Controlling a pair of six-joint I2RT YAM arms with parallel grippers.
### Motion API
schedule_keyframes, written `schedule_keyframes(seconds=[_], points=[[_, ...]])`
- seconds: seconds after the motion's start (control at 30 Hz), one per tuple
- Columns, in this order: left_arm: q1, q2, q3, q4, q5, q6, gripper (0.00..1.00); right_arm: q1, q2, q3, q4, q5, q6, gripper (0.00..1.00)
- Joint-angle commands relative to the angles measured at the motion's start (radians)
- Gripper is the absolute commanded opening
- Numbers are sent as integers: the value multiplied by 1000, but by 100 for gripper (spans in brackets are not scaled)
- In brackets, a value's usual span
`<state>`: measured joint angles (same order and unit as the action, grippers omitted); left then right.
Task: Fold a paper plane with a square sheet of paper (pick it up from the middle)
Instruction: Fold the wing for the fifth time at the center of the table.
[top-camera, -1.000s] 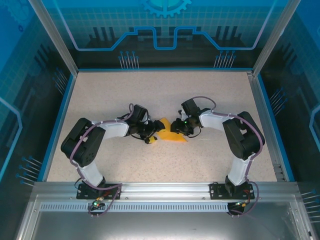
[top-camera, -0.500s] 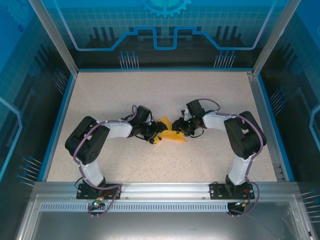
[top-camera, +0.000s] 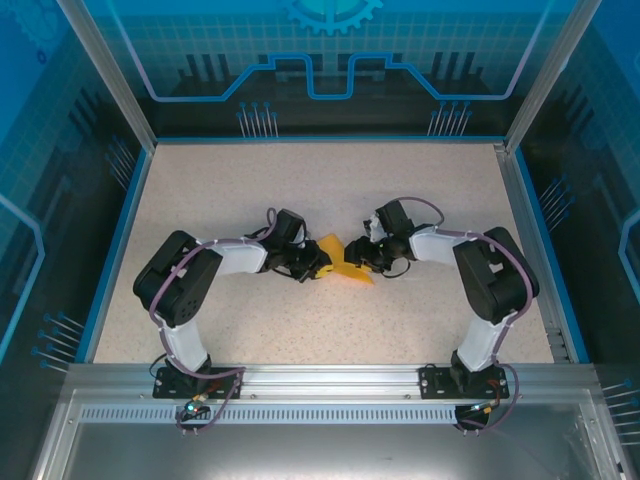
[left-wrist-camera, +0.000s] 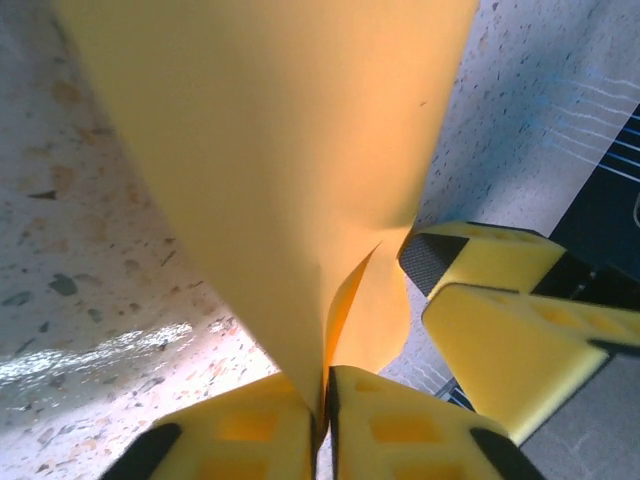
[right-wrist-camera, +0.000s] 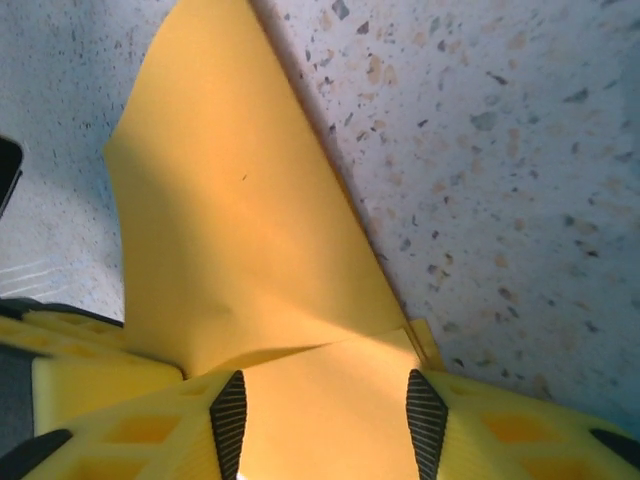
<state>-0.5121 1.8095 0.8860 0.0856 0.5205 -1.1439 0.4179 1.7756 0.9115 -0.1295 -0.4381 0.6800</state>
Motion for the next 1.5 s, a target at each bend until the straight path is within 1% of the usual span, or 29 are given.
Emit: schedule_keyframes(seconds=[0.0, 0.13, 0.2, 0.27, 0.33, 0.37, 0.5, 0.6, 0.67, 0.77, 1.0, 1.3, 1.4, 1.47], points=[[-6, 9, 39, -53, 1, 31, 10, -8, -100, -26, 8, 67, -133, 54], [-1, -6, 65, -122, -4, 73, 9, 1, -206, -108, 78, 141, -243, 64], [5, -19, 70, -151, -5, 93, 9, 17, -247, -133, 98, 177, -291, 65], [15, -34, 69, -181, -7, 110, 9, 52, -281, -158, 117, 228, -340, 64], [27, -55, 64, -209, -7, 128, 9, 101, -312, -185, 150, 332, -387, 60], [33, -65, 61, -222, -7, 137, 9, 118, -323, -196, 170, 349, -414, 59], [59, -105, 59, -297, -5, 184, 8, 170, -344, -242, 267, 374, -530, 57], [73, -129, 57, -343, -4, 212, 8, 229, -367, -298, 391, 393, -653, 57], [79, -142, 59, -358, -4, 217, 9, 259, -372, -315, 457, 404, -700, 56], [80, -143, 66, -354, 0, 213, 9, 295, -350, -309, 477, 419, -754, 56], [78, -114, 113, -333, 24, 205, 9, 386, -261, -328, 586, 486, -869, 53], [70, -43, 179, -345, 54, 224, 10, 417, -171, -341, 663, 555, -905, 49], [67, -33, 183, -346, 55, 224, 10, 418, -130, -338, 704, 595, -902, 43], [68, -30, 185, -349, 55, 224, 10, 419, -107, -336, 732, 623, -904, 41]])
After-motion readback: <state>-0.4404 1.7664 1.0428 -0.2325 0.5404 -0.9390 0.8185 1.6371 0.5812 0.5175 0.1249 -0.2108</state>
